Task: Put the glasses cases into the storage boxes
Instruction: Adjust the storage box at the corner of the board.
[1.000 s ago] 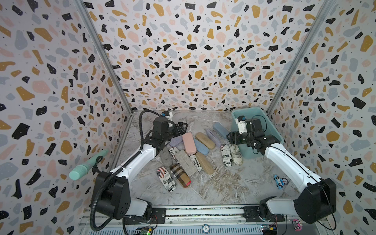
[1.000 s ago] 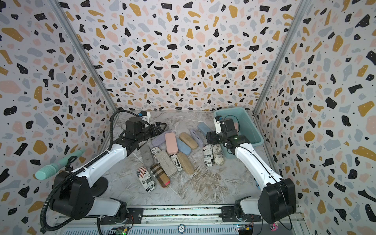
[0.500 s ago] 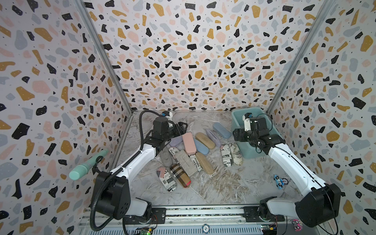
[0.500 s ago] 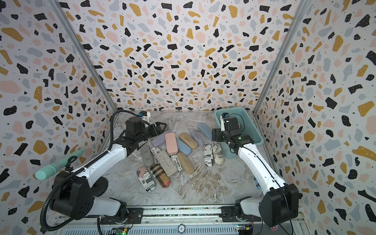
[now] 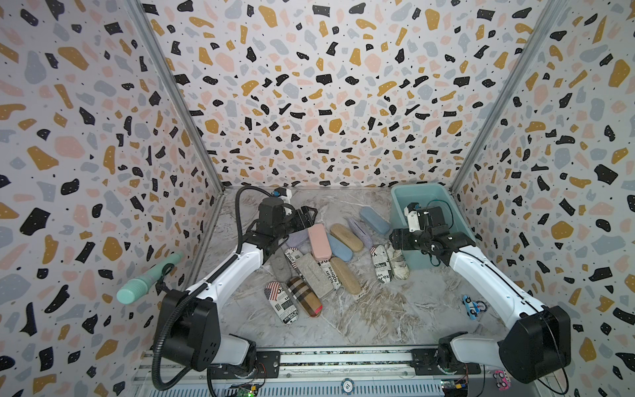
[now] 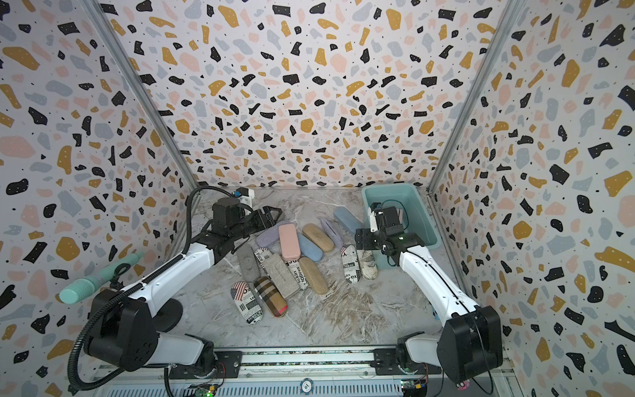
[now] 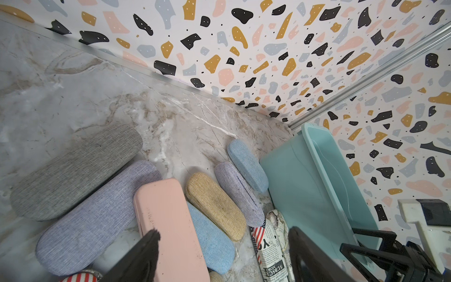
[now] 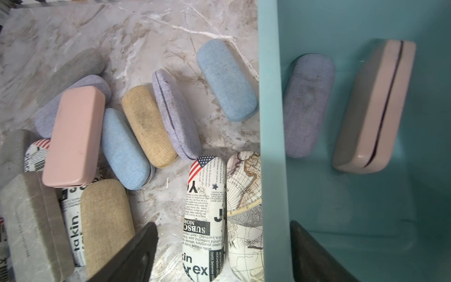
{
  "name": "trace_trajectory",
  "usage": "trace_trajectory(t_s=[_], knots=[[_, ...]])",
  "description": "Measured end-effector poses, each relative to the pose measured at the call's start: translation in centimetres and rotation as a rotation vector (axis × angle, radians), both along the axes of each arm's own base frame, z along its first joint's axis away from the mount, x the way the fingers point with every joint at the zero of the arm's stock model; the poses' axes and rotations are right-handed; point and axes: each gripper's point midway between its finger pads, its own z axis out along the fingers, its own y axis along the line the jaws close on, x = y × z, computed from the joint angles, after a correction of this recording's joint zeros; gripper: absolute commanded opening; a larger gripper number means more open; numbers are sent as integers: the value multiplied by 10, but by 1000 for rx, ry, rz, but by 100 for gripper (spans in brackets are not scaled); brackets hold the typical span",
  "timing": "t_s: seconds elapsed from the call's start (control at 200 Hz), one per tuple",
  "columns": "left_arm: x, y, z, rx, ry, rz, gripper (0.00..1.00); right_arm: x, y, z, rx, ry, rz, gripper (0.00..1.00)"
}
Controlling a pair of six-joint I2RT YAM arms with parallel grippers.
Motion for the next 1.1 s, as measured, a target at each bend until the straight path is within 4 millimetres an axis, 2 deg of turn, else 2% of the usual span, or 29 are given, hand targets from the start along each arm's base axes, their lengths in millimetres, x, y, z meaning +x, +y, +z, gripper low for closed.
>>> trace_trajectory(t_s=[0.305, 0.405, 0.476, 0.551, 0.641, 0.711, 0.806, 0.946, 1.036, 1.101], knots=[[-1, -1, 0, 0, 0, -4, 84, 9, 20, 5, 73, 10, 46, 83], [-1, -2, 0, 0, 0, -5, 84, 8, 23, 10, 28, -7, 40, 83], [-1, -2, 0, 0, 0, -5, 84, 8, 29, 21, -20, -39, 40, 83], [-1, -2, 0, 0, -1, -5, 84, 5, 47, 40, -46, -92, 71, 82], [0, 0, 0, 5, -2, 3, 84, -2, 78, 62, -65, -157, 128, 81], [1, 2, 0, 11, -5, 17, 85, -9, 99, 69, -78, -182, 177, 79], [3, 7, 0, 26, -10, 45, 85, -15, 120, 62, -119, -178, 230, 77], [4, 16, 0, 51, -9, 93, 86, -28, 139, 36, -143, -128, 317, 78], [5, 22, 0, 66, -10, 124, 87, -43, 153, 10, -122, -66, 388, 78], [5, 25, 0, 74, -9, 141, 87, -55, 163, -16, -114, -10, 434, 78]])
